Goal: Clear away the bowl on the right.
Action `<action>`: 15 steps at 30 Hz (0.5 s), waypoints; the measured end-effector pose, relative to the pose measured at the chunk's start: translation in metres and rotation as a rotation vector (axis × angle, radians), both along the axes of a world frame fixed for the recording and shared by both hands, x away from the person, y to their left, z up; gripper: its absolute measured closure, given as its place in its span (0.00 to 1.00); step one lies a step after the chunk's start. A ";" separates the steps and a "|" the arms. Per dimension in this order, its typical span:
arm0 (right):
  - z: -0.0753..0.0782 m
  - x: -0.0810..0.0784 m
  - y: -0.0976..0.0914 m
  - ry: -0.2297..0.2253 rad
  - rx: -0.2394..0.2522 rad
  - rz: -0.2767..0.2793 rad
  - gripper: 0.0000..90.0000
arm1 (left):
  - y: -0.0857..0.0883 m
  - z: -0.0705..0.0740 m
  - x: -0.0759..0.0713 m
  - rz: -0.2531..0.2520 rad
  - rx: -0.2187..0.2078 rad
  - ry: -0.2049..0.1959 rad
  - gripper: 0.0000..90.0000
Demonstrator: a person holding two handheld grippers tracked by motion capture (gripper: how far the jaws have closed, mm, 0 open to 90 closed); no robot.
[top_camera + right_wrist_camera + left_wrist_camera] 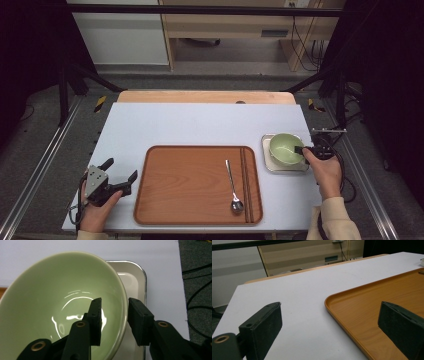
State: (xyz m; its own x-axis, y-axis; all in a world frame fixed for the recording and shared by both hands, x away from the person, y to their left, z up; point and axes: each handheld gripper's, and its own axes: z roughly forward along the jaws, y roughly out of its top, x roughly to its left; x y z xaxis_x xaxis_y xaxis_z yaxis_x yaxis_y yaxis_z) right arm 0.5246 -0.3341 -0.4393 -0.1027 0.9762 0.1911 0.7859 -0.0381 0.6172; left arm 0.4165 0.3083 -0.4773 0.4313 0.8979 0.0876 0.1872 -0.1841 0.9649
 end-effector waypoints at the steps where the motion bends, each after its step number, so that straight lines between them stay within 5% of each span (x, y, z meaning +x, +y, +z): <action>1: -0.002 0.000 -0.001 -0.001 -0.006 0.000 0.77 | 0.000 0.000 0.000 -0.001 0.001 0.000 0.06; 15: 0.001 -0.001 0.002 -0.007 0.030 -0.018 0.93 | -0.001 0.001 0.000 -0.003 0.000 -0.008 0.06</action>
